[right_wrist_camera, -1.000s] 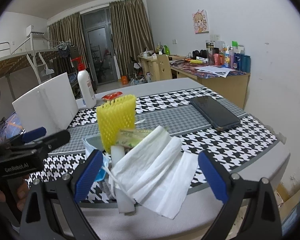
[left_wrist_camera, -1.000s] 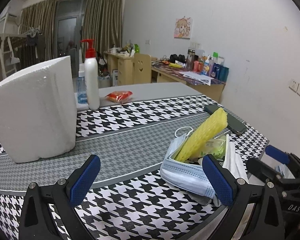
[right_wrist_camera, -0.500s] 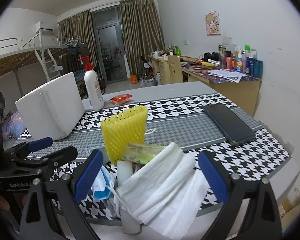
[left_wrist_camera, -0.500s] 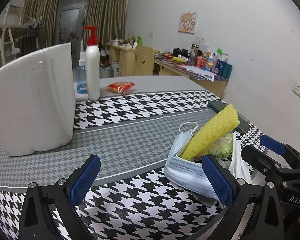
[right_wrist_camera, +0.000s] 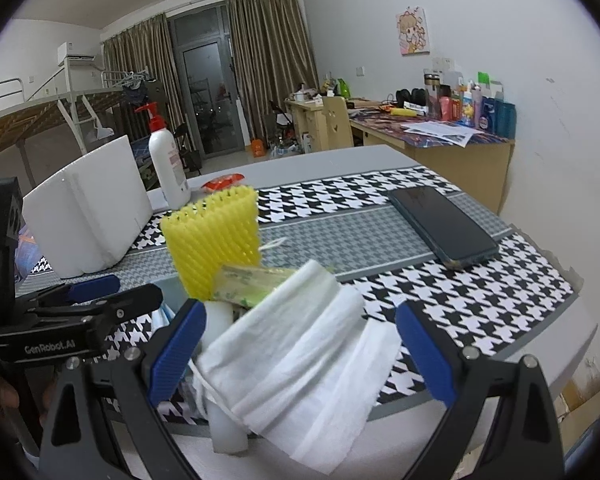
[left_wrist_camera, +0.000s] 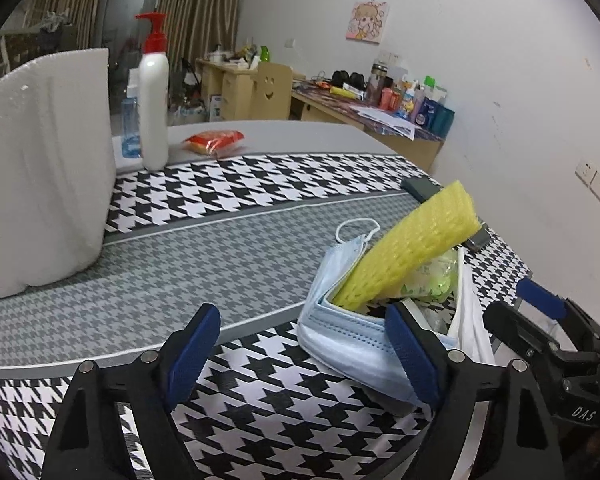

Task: Organize soft objects
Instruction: 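Move both tools toward the pile of soft items, then close the left gripper on the blue mask while the right gripper grasps the yellow foam net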

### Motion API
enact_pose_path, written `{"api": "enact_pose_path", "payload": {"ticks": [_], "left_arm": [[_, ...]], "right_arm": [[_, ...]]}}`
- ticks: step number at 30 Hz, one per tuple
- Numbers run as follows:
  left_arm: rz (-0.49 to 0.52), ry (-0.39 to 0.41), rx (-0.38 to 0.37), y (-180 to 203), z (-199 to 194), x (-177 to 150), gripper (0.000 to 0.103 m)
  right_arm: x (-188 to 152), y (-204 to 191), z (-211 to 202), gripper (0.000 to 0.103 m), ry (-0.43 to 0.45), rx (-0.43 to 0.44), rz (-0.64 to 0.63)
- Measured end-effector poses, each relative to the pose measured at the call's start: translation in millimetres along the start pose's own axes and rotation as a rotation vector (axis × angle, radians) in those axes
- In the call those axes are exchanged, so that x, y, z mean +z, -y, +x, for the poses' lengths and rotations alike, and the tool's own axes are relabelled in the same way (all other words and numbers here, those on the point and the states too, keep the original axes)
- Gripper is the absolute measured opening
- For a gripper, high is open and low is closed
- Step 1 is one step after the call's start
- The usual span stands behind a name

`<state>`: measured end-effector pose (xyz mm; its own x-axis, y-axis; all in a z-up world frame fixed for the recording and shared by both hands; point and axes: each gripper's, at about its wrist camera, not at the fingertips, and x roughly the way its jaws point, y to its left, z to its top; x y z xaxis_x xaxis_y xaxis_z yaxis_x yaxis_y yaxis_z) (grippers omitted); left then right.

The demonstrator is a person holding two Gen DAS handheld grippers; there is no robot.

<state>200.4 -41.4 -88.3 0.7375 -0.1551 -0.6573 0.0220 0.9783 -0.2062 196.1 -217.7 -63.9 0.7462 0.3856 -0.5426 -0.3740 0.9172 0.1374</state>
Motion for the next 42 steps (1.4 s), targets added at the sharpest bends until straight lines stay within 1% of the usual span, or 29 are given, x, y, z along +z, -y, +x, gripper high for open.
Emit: {"api": "enact_pose_path", "payload": {"ticks": [3,4,6,8,11,13,14,20,29,36,42], "left_arm": [[-0.01,-0.007,-0.015,2,3,4,0.082],[-0.017,-0.013,-0.02,2,5,5,0.078],[-0.025,-0.019,-0.03,3,8,7,0.068],[-0.018,-0.042,-0.052,5,13,7,0.051],[-0.03,-0.06,-0.078,4,15,5,0.043],[-0.03,-0.057,-0.078,4,13,3,0.039],[-0.03,-0.058,-0.075,3,12,2,0.035],[-0.017,-0.059,-0.013,-3,5,-5,0.024],[-0.016,-0.041,0.004,-9,-3,-9,0.022],[-0.023,-0.021,0.005,-14,-12,-9,0.021],[-0.036,0.0,0.018,-22,-20,-8,0.021]], "right_arm": [[-5,4,0,0.098,-0.014,-0.002,0.015],[-5,5,1,0.098,-0.019,-0.004,0.019],[-7,7,1,0.098,-0.026,-0.007,0.026],[-9,9,0,0.098,-0.028,-0.007,0.029],[-8,13,-2,0.098,-0.026,-0.011,0.032],[-10,16,-3,0.098,-0.025,-0.012,0.037],[-10,17,-3,0.098,-0.026,-0.013,0.039],[-15,18,0,0.098,-0.041,-0.014,0.044],[-23,14,6,0.098,-0.092,0.011,0.054],[-8,5,-2,0.098,-0.032,0.036,0.041],[7,-14,2,0.098,-0.008,0.091,0.005]]}}
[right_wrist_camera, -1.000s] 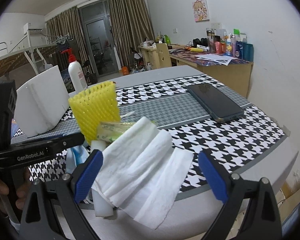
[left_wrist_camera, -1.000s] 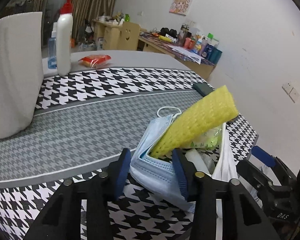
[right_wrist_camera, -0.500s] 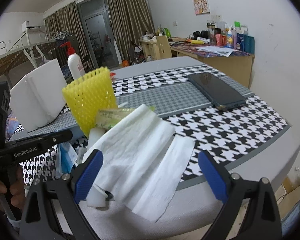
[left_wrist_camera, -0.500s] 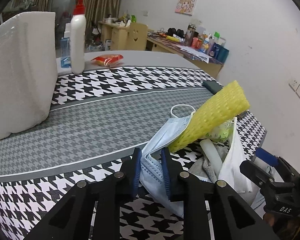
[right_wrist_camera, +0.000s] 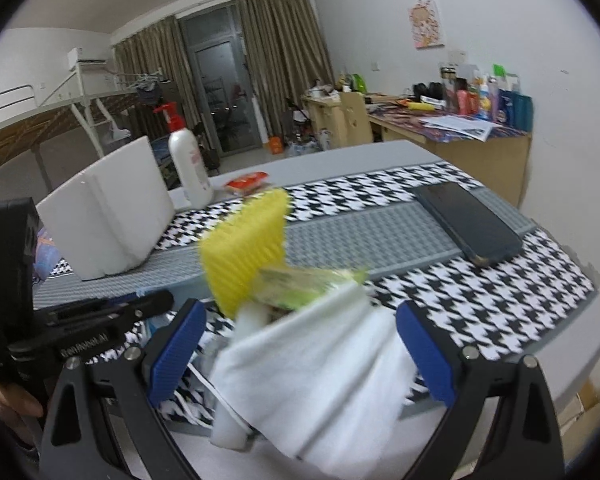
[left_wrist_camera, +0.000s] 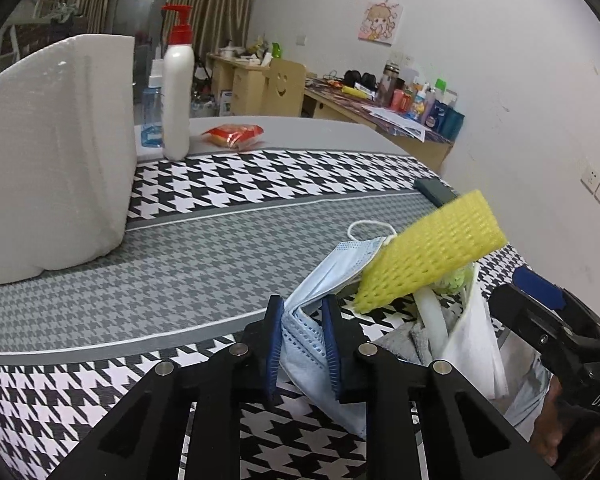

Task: Organize soft objects
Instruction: 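Close the left gripper on the blue mask while the right gripper grasps the yellow foam net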

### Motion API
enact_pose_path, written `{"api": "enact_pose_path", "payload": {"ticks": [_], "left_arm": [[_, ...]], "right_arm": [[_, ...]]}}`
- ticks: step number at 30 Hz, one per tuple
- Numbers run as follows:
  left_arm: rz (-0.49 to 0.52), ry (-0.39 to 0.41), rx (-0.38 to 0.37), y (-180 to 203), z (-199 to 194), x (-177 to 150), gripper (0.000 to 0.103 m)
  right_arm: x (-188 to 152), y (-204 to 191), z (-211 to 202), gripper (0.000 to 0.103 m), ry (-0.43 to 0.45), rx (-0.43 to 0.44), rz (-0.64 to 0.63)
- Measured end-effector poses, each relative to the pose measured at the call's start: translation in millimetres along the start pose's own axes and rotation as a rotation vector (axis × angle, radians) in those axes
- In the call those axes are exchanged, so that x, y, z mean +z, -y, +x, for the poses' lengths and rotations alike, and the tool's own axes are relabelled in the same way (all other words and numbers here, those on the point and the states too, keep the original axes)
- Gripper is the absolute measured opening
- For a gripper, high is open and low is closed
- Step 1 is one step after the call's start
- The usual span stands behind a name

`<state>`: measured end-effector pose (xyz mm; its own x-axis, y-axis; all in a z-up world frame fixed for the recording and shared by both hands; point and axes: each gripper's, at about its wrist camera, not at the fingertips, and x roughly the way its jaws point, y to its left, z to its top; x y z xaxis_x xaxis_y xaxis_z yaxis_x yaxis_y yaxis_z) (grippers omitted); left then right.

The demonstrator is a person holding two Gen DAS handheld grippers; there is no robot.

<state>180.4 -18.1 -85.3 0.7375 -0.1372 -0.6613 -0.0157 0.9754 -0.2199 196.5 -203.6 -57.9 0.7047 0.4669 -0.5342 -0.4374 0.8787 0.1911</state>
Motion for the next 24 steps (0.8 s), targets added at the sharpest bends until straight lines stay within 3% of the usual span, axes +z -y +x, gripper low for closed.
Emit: {"api": "enact_pose_path", "payload": {"ticks": [8,13,15,20,24], "left_arm": [[-0.006,0.024,-0.002,-7,-9,1,0.021],[0.006,0.031,-0.001,-6,-10,2,0.021],[0.012,0.029,-0.004,-5,-9,2,0.021],[0.017,0.038,-0.01,-5,-10,7,0.021],[0.023,0.049,-0.021,-5,-13,15,0.02]], "right_arm": [[13,-14,14,0.095,0.01,0.044,-0.009],[18,-17,28,0.072,-0.035,0.081,0.014],[18,-18,31,0.067,-0.045,0.092,0.018],[19,-17,38,0.027,-0.076,0.08,0.04],[22,-14,33,0.015,-0.06,0.072,0.056]]}}
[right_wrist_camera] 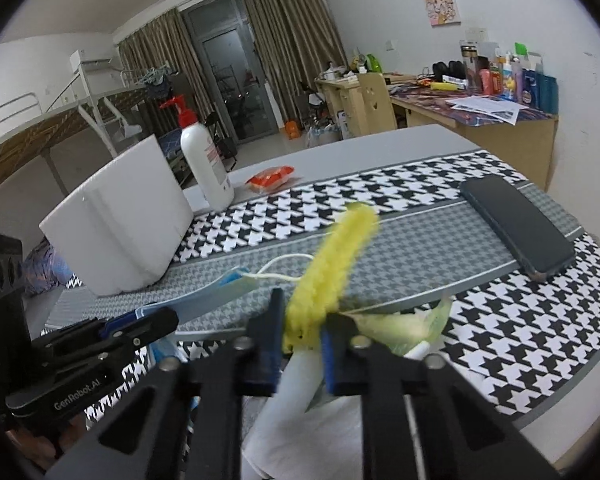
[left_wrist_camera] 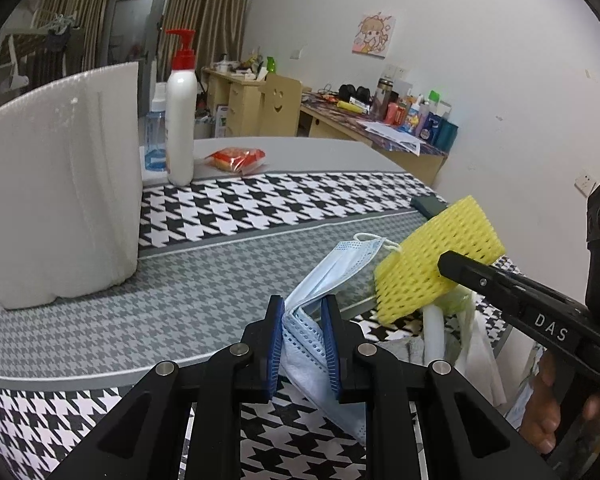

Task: Organize soft objects
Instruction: 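Close the left gripper on the blue mask while the right gripper grasps the yellow foam net, then carry the blue mask and yellow foam net toward the white foam box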

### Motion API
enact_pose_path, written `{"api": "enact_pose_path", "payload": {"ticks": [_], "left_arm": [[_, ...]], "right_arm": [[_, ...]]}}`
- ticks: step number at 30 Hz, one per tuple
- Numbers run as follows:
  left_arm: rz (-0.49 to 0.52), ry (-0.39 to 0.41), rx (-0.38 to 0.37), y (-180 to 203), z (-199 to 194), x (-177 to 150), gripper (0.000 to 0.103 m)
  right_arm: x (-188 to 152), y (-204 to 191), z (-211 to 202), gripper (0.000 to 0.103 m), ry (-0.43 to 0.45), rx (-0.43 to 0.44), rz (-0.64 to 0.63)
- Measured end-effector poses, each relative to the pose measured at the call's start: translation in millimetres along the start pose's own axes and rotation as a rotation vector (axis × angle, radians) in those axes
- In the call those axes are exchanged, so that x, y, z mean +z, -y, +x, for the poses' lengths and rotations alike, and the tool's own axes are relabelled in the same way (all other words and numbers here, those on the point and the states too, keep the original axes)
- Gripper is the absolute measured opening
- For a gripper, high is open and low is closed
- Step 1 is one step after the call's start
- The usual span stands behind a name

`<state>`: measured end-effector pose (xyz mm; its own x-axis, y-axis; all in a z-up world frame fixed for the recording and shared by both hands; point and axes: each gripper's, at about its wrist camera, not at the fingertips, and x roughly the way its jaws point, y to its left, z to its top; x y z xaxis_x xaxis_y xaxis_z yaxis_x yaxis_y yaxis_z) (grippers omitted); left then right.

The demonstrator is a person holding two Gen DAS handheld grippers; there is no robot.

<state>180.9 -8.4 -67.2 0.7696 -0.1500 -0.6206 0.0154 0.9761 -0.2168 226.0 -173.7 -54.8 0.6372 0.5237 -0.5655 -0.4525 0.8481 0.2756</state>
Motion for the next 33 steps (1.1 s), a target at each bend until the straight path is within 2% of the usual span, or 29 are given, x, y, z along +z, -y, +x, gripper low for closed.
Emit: {"api": "enact_pose_path", "payload": {"ticks": [10,33], "left_arm": [[0.021,0.083,-0.019,3,-26,21,0.02],[0.074,0.246,0.029,5,-85,46,0.019]], "right_arm": [[16,-7,-19,0.013,0.068,-0.013,-0.028],[30,-34,-43,0.013,0.164,-0.017,-0.087]]}}
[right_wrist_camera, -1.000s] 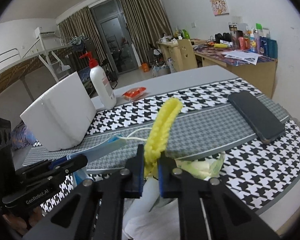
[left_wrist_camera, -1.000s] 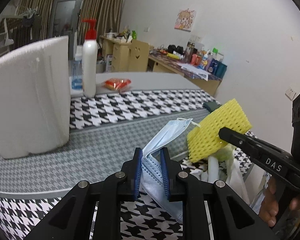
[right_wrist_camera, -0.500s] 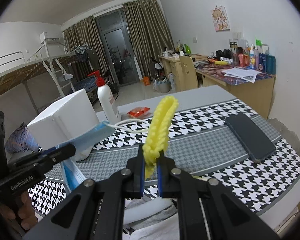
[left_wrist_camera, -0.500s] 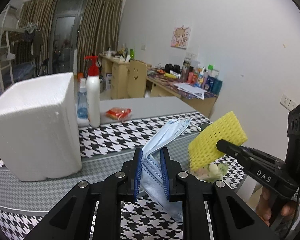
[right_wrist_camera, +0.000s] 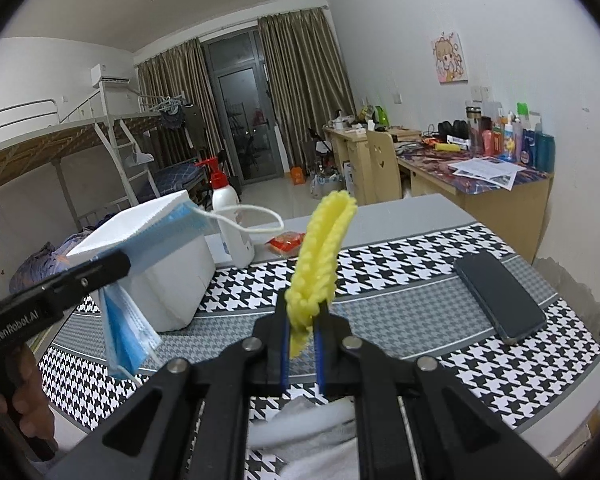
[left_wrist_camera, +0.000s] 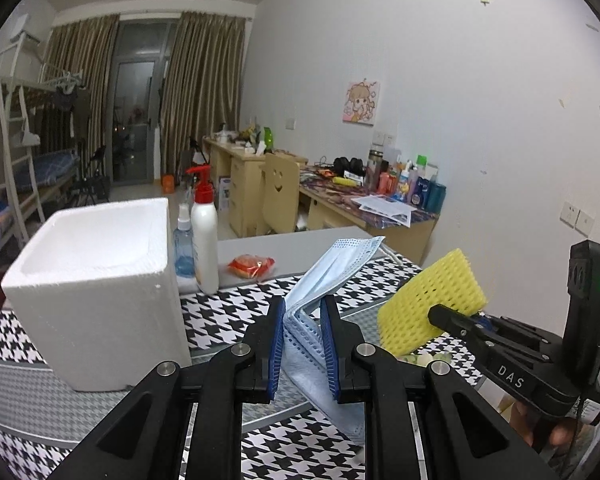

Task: Organize soft objects
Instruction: 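Carry the blue mask and yellow foam net toward the white foam box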

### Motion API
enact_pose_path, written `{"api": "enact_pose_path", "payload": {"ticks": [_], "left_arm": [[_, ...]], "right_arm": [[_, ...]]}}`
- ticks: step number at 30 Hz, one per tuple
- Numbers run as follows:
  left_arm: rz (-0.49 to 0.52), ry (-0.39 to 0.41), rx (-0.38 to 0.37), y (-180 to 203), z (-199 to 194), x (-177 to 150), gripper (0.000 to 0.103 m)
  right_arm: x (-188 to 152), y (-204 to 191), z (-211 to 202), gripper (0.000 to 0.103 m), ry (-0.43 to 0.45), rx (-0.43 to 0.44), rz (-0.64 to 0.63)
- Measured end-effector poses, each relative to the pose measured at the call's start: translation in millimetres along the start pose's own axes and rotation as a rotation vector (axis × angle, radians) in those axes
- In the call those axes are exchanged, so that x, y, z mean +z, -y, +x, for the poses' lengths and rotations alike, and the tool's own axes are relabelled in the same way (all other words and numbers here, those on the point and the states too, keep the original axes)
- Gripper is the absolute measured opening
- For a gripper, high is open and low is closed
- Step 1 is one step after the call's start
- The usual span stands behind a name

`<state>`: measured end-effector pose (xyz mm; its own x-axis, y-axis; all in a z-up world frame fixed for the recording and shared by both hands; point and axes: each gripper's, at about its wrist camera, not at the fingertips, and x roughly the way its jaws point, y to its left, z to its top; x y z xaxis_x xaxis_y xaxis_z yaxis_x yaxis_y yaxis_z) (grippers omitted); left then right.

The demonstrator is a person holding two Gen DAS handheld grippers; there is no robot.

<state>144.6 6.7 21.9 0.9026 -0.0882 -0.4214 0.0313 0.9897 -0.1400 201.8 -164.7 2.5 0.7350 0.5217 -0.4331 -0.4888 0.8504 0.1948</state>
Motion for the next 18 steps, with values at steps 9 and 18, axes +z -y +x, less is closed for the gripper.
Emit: {"api": "enact_pose_path", "payload": {"ticks": [9,18], "left_arm": [[-0.006,0.009,0.05,-13,2,3,0.019],[-0.006,0.031,0.089,-29,-5,9,0.019]], "right_arm": [[1,-13,-2,0.013,0.018,0.005,-0.032],[8,-27,1,0.013,0.039,0.019,-0.06]]}}
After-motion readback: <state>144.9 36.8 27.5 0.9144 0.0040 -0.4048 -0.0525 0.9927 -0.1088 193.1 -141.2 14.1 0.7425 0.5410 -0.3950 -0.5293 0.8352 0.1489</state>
